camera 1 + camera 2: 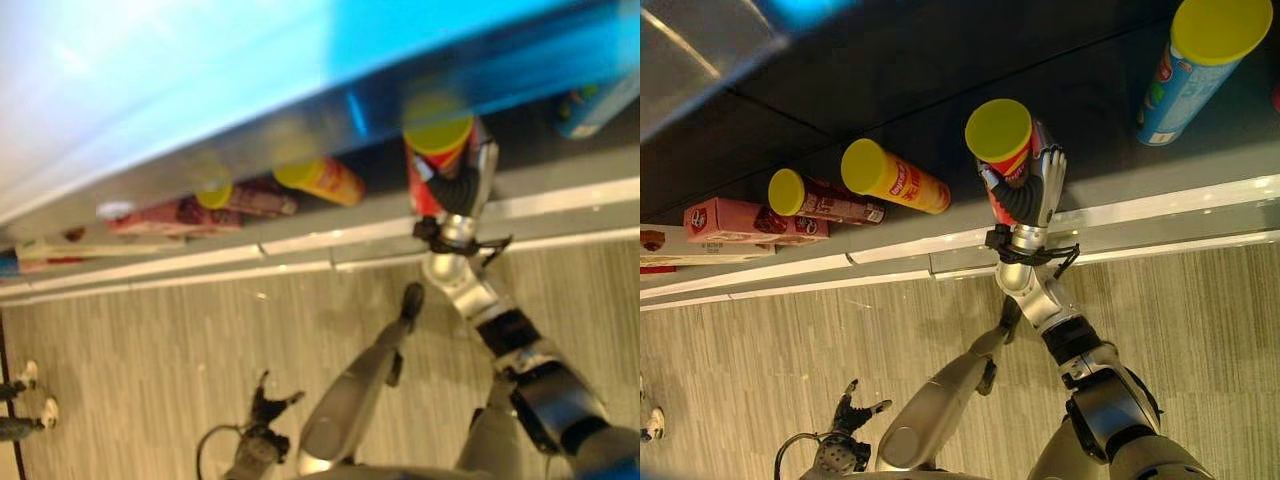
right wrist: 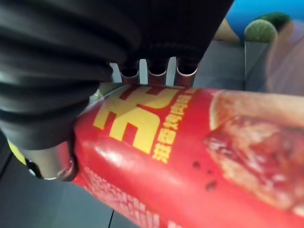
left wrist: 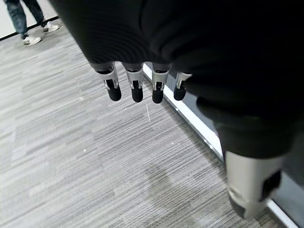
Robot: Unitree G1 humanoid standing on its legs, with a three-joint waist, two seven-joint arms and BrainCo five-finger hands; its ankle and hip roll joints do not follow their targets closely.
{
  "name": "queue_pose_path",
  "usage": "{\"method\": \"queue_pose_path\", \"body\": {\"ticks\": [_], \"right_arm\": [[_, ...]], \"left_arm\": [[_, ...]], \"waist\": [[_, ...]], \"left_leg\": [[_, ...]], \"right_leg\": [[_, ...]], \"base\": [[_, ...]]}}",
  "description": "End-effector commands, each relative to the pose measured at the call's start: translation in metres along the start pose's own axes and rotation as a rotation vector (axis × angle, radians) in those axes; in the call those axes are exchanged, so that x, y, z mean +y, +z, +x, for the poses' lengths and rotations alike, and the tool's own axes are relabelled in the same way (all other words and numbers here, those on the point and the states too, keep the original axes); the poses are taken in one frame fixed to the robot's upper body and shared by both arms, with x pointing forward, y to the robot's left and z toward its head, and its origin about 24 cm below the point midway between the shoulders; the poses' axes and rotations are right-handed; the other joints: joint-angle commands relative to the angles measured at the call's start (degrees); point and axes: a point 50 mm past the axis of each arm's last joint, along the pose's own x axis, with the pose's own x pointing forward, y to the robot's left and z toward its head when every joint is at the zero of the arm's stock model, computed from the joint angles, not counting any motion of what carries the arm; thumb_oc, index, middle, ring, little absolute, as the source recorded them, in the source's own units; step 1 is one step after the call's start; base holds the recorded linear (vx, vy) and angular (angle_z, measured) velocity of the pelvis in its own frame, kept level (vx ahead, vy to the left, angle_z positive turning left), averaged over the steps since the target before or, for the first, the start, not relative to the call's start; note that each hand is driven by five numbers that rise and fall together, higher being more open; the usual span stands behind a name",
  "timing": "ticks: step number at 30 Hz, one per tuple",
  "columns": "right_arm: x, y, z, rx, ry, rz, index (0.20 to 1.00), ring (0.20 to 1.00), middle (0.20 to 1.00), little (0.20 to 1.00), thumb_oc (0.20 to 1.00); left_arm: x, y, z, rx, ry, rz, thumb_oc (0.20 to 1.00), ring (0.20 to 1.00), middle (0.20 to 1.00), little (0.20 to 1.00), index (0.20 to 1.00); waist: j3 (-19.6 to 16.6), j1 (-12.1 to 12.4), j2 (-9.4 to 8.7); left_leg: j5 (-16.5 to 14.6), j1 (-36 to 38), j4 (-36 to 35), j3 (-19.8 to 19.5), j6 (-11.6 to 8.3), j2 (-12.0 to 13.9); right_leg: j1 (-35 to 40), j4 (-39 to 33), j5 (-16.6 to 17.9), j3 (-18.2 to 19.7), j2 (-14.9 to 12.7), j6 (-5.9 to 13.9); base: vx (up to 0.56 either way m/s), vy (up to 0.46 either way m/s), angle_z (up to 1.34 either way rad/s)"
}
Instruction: Put the goods on the table back onto the shelves and tidy them up.
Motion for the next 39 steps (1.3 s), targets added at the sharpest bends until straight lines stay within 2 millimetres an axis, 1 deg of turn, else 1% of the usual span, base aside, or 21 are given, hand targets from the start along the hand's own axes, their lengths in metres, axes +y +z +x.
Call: {"method": "queue_pose_path", "body": {"ticks": [1, 2, 12, 13, 16, 23, 27, 28, 30, 33, 35, 38, 39], "right_arm": [[-0.007, 0.006, 0.007, -0.028, -0.047, 0.063, 0.2, 0.2, 0.2, 0.2, 0.2], [-0.007, 0.005, 0.008, -0.028, -0.048, 0.058, 0.2, 0.2, 0.2, 0.2, 0.2], [-0.007, 0.007, 0.015, -0.063, -0.028, 0.043, 0.2, 0.2, 0.2, 0.2, 0.2], [-0.007, 0.007, 0.017, -0.059, -0.016, 0.055, 0.2, 0.2, 0.2, 0.2, 0.2], [-0.006, 0.007, 0.017, -0.053, -0.015, 0.065, 0.2, 0.2, 0.2, 0.2, 0.2], [-0.006, 0.021, 0.028, -0.098, -0.029, 0.125, 0.2, 0.2, 0.2, 0.2, 0.2], [-0.005, 0.031, 0.032, -0.16, 0.001, 0.13, 0.2, 0.2, 0.2, 0.2, 0.2], [-0.004, 0.032, 0.031, -0.176, 0.018, 0.121, 1.0, 1.0, 1.0, 1.0, 1.0], [-0.003, 0.033, 0.03, -0.188, 0.034, 0.117, 1.0, 1.0, 1.0, 1.0, 1.0], [-0.001, 0.034, 0.024, -0.21, 0.083, 0.097, 1.0, 1.0, 1.0, 1.0, 1.0], [-0.001, 0.034, 0.023, -0.221, 0.096, 0.082, 1.0, 1.0, 1.0, 1.0, 1.0], [-0.003, 0.035, 0.027, -0.237, 0.088, 0.066, 1.0, 1.0, 1.0, 1.0, 1.0], [-0.005, 0.038, 0.03, -0.268, 0.082, 0.058, 1.0, 1.0, 1.0, 1.0, 1.0]], "left_arm": [[0.01, -0.008, 0.0, 0.011, 0.041, 0.055, 1.0, 1.0, 1.0, 1.0, 1.0], [0.011, -0.008, 0.0, 0.008, 0.043, 0.06, 1.0, 1.0, 1.0, 1.0, 1.0], [0.011, -0.01, -0.001, 0.003, 0.051, 0.086, 1.0, 1.0, 1.0, 1.0, 1.0], [0.013, -0.011, 0.0, 0.008, 0.064, 0.091, 1.0, 1.0, 1.0, 1.0, 1.0], [0.013, -0.011, 0.0, 0.008, 0.065, 0.092, 1.0, 1.0, 1.0, 1.0, 1.0], [0.014, -0.005, 0.002, -0.02, 0.068, 0.114, 1.0, 1.0, 1.0, 1.0, 1.0], [0.015, -0.003, 0.004, -0.03, 0.086, 0.119, 1.0, 1.0, 1.0, 1.0, 1.0], [0.015, -0.002, 0.004, -0.033, 0.086, 0.125, 1.0, 1.0, 1.0, 1.0, 1.0], [0.015, -0.002, 0.004, -0.037, 0.083, 0.126, 1.0, 1.0, 1.0, 1.0, 1.0], [0.016, -0.003, 0.003, -0.044, 0.085, 0.145, 1.0, 1.0, 1.0, 1.0, 1.0], [0.016, 0.0, 0.003, -0.062, 0.084, 0.148, 1.0, 1.0, 1.0, 1.0, 1.0], [0.015, 0.002, 0.004, -0.074, 0.086, 0.157, 1.0, 1.0, 1.0, 1.0, 1.0], [0.015, 0.003, 0.004, -0.081, 0.087, 0.162, 1.0, 1.0, 1.0, 1.0, 1.0]], "waist": [[-2.82, 0.61, 1.35], [-2.86, 0.56, 1.34], [-3.16, 1.03, 2.25], [-3.09, 1.14, 2.93], [-3.07, 1.09, 3.21], [-3.27, 0.86, 3.33], [-3.07, 0.66, 2.84], [-3.07, 0.56, 2.61], [-3.1, 0.49, 2.46], [-3.6, 0.15, 1.58], [-3.79, 0.0, 1.47], [-3.83, -0.28, 1.3], [-3.8, -0.5, 1.25]], "left_leg": [[-5.37, -7.94, 7.21, -2.15, 0.16, -0.37], [-5.79, -8.03, 7.55, -2.16, 0.19, -0.6], [-5.72, -9.94, 7.92, -2.21, 0.42, -1.36], [-5.59, -10.42, 7.77, -1.77, 0.55, -1.47], [-5.59, -10.68, 7.76, -1.62, 0.64, -1.54], [-5.83, -11.47, 7.85, -1.24, 0.8, -1.82], [-5.98, -11.69, 7.96, -1.2, 0.79, -1.84], [-6.0, -11.78, 8.01, -1.2, 0.8, -1.77], [-6.01, -11.86, 8.06, -1.17, 0.8, -1.67], [-6.04, -11.6, 7.99, -1.16, 0.79, -1.37], [-6.01, -11.3, 7.86, -1.19, 0.8, -1.21], [-5.88, -10.62, 7.49, -1.33, 0.78, -1.05], [-5.81, -10.29, 7.41, -1.49, 0.75, -0.96]], "right_leg": [[-0.14, 1.37, 1.88, 1.5, -2.89, -0.21], [-0.14, 1.47, 1.71, 1.41, -3.09, -0.19], [-1.82, 1.57, 2.04, 1.58, -3.84, -0.05], [-2.46, 1.57, 2.34, 1.72, -4.26, 0.11], [-2.79, 1.53, 2.49, 1.89, -4.5, 0.22], [-3.22, 1.23, 2.68, 1.78, -4.98, 0.39], [-3.16, 1.12, 2.84, 1.63, -4.93, 0.43], [-3.16, 1.13, 2.84, 1.67, -4.91, 0.44], [-3.18, 1.16, 2.82, 1.64, -4.85, 0.43], [-3.05, 1.35, 2.56, 1.79, -4.41, 0.29], [-3.06, 1.52, 2.33, 2.02, -4.31, 0.24], [-3.0, 1.91, 1.95, 2.32, -4.03, 0.13], [-3.11, 2.32, 1.71, 2.49, -3.86, 0.04]], "base": [[0.0, 0.0, 0.0], [0.0, 0.0, 0.0], [0.0, 0.005, 0.0], [0.0, 0.045, -0.01], [0.0, 0.03, -0.06], [0.0, 0.012, -0.02], [0.0, 0.0, 0.0], [0.0, 0.0, 0.0], [0.0, 0.0, 0.0], [0.0, -0.011, 0.0], [0.0, 0.0, 0.0], [0.0, 0.0, 0.0], [0.0, 0.0, 0.0]]}}
